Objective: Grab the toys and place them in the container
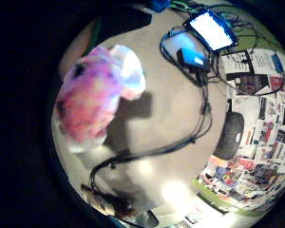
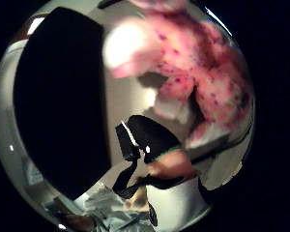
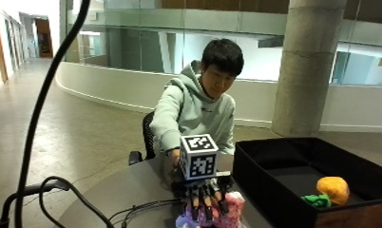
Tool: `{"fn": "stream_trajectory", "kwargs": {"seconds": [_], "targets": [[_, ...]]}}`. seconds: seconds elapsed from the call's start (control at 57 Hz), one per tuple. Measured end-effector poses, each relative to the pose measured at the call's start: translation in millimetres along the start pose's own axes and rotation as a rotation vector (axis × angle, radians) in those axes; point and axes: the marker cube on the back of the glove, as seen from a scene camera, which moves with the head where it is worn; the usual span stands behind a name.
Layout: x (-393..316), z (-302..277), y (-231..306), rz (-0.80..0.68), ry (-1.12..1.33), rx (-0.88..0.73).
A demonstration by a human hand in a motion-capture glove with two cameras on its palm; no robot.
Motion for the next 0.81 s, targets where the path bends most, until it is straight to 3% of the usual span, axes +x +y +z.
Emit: {"fn": "stream_trajectory", "kwargs": {"seconds": [0.228, 0.403, 0.526, 0.667, 0.807], "targets": [[4.4, 22.3, -10.5, -0.009, -0.135, 0.048], [-1.5, 20.5, 2.8, -0.054, -0.093, 0.105], [-8.8, 10.6, 24.0, -0.086, -0.101, 0.014], [-23.1, -22.2, 58.8, -0.134, -0.115, -0.063], [-42.2, -97.9, 95.4, -0.208, -0.079, -0.066]]}}
